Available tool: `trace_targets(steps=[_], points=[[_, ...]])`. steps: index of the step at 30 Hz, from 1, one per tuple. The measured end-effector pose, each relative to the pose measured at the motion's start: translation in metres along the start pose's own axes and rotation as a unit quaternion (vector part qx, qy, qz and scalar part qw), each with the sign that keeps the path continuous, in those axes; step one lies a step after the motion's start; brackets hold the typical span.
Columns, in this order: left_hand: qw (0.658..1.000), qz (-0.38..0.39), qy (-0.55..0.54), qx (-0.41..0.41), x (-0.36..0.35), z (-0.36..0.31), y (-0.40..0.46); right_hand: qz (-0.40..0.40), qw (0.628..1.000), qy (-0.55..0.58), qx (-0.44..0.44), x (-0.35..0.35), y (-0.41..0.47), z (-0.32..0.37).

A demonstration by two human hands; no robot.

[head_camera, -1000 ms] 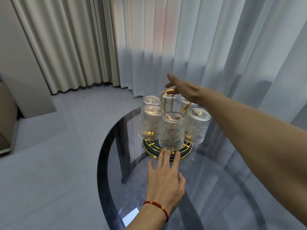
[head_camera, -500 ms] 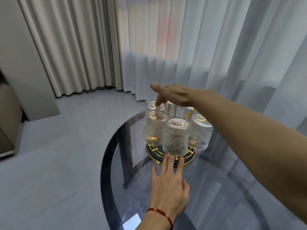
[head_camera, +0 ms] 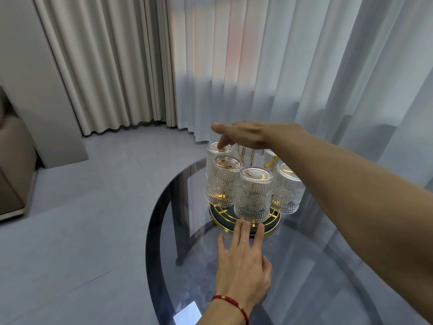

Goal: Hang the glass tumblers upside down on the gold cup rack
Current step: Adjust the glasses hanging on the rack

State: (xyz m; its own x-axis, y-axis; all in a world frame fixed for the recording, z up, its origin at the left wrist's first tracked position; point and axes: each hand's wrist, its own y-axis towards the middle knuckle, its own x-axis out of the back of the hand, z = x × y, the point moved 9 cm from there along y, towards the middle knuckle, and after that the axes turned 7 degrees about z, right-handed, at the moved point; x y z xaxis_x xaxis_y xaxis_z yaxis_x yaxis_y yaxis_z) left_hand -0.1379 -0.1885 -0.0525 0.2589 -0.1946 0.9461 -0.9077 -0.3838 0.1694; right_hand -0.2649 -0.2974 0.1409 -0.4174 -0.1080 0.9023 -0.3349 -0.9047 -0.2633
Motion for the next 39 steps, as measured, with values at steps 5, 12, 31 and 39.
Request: trace_targets(steps=[5,12,31,39], points=[[1.0,0.002,0.0,0.0,-0.001,0.0,0.0,-0.008,0.997,-0.07,-0.012,-0.001,-0.001,0.009],[1.0,-0.003,-0.004,0.001,-0.001,0.0,0.0,-0.016,0.998,-0.057,-0.003,-0.001,-0.001,0.009],[1.0,0.009,-0.002,-0.005,-0.001,0.0,0.0,-0.275,0.955,-0.022,0.108,0.033,-0.056,0.034],[0.999,0.024,0.02,0.003,0.001,-0.003,0.0,-0.296,0.942,-0.142,-0.063,-0.047,-0.099,0.023]])
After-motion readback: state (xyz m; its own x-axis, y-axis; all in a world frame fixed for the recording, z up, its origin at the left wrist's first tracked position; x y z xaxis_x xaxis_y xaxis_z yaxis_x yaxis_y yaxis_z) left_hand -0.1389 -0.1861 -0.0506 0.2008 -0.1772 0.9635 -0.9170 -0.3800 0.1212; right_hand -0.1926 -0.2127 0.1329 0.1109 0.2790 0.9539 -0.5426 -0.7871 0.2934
